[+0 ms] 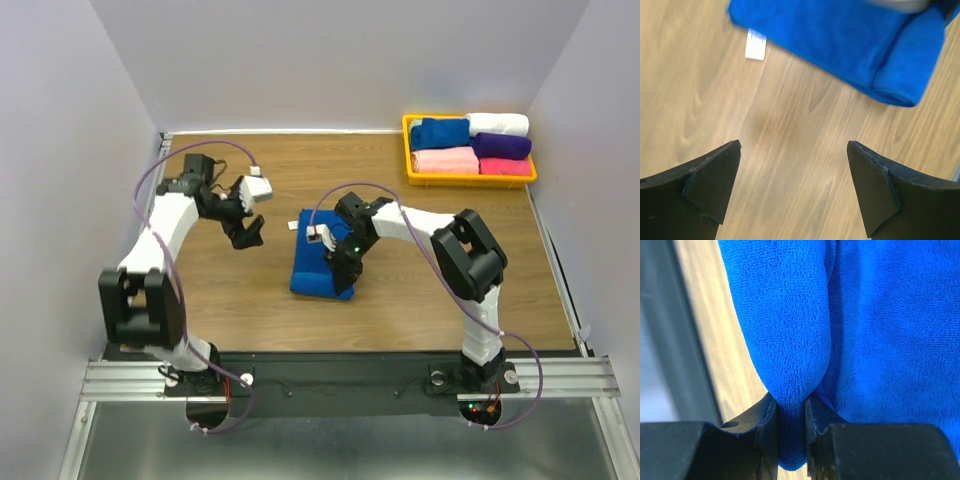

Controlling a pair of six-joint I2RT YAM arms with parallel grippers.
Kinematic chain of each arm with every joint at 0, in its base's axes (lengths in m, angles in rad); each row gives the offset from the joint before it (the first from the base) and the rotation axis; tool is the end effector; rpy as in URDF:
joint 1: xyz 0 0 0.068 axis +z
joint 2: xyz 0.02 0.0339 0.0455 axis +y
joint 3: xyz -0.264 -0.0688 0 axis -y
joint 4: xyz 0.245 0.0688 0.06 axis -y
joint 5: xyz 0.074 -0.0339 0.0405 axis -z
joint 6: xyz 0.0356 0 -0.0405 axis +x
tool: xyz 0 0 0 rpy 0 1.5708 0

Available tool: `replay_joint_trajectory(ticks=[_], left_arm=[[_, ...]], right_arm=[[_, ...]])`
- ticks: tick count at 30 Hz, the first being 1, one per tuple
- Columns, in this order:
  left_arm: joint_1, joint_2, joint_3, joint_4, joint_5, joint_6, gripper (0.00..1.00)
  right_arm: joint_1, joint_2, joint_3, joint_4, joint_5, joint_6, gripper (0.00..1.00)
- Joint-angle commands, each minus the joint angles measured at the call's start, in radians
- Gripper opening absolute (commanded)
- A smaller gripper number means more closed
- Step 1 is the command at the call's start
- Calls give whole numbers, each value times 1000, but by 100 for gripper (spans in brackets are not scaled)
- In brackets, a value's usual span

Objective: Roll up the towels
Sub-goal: Roll the towel

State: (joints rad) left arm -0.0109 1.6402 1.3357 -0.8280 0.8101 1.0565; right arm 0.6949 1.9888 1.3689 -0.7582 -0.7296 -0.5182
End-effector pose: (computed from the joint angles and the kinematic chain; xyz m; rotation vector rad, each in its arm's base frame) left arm 0.3315 -0.0294 0.2714 1.3633 1.8740 -0.6004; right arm 0.2772 0.2620 0.1626 -1.6917 2.2558 1.0959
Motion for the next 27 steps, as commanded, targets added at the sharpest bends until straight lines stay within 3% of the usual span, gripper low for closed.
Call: replay_joint_trajectory(ticks=[1, 5, 8, 12, 20, 27], left_arm=[[-153, -258, -203, 139, -96, 17, 99], [-404, -564, -516, 375, -319, -1, 99], [-578, -634, -611, 493, -437, 0, 99], [-699, -568, -648, 553, -499, 2, 99], [-871, -465, -710, 696, -552, 37, 95], [-891, -281, -690, 713, -604, 20, 69]], right_arm=[[-44, 123, 88, -228, -223, -14, 1], [-77, 208, 154, -350, -298, -69, 1], [-86, 289, 219, -444, -330, -127, 1], [-100, 370, 274, -533, -366, -206, 1], [-124, 441, 344, -573, -381, -206, 4], [-132, 462, 375, -618, -383, -236, 6]])
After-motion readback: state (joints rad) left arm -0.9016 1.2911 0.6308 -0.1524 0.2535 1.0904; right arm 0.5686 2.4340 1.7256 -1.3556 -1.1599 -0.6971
